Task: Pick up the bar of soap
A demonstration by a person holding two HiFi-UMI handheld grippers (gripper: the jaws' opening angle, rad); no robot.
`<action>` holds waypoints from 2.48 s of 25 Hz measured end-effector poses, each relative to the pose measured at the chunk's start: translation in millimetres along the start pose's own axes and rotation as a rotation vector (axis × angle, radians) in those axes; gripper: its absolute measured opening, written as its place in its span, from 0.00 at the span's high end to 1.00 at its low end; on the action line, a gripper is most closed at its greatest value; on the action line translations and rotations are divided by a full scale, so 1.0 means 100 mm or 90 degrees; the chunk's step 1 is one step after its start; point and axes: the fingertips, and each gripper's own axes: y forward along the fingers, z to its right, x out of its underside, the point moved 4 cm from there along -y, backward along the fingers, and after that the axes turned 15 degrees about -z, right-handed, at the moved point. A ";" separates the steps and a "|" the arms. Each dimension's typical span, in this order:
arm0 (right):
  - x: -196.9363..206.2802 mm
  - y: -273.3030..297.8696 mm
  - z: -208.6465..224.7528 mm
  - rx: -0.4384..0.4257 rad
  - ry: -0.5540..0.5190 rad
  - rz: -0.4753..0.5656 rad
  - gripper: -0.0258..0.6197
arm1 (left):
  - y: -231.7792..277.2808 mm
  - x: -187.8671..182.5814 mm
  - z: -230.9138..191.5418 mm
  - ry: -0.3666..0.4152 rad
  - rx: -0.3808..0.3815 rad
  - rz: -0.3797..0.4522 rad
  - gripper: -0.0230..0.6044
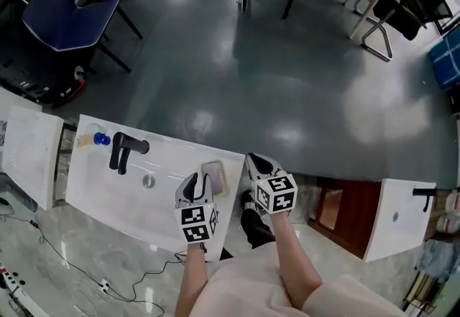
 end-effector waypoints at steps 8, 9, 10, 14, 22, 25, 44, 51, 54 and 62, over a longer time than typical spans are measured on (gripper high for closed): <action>-0.22 0.02 -0.06 -0.065 -0.067 0.015 0.95 | 0.09 0.10 0.14 -0.058 -0.063 -0.001 0.67; -0.22 0.03 -0.08 -0.072 -0.077 0.011 0.95 | 0.11 0.13 0.16 -0.067 -0.069 -0.004 0.66; -0.21 0.04 -0.10 -0.078 -0.089 0.007 0.95 | 0.12 0.16 0.18 -0.078 -0.075 -0.007 0.65; -0.19 0.08 -0.16 -0.097 -0.125 -0.003 0.95 | 0.21 0.20 0.24 -0.102 -0.094 -0.019 0.63; -0.12 0.02 -0.05 -0.110 -0.108 0.004 0.95 | 0.41 0.28 0.20 -0.116 -0.125 -0.075 0.63; -0.12 0.02 0.05 -0.111 -0.081 0.006 0.95 | 0.47 0.32 0.17 -0.120 -0.132 -0.097 0.63; -0.33 0.38 -0.28 -0.180 -0.130 -0.038 0.95 | 0.69 0.32 0.11 -0.054 -0.045 -0.355 0.64; -0.33 0.44 -0.27 -0.215 -0.087 -0.028 0.95 | 0.72 0.25 0.05 -0.034 -0.026 -0.445 0.65; -0.35 0.44 -0.25 -0.225 -0.067 -0.020 0.95 | 0.73 0.26 0.08 -0.038 -0.012 -0.444 0.66; -0.35 0.37 -0.28 -0.233 -0.074 -0.020 0.95 | 0.74 0.25 0.10 -0.036 -0.018 -0.401 0.66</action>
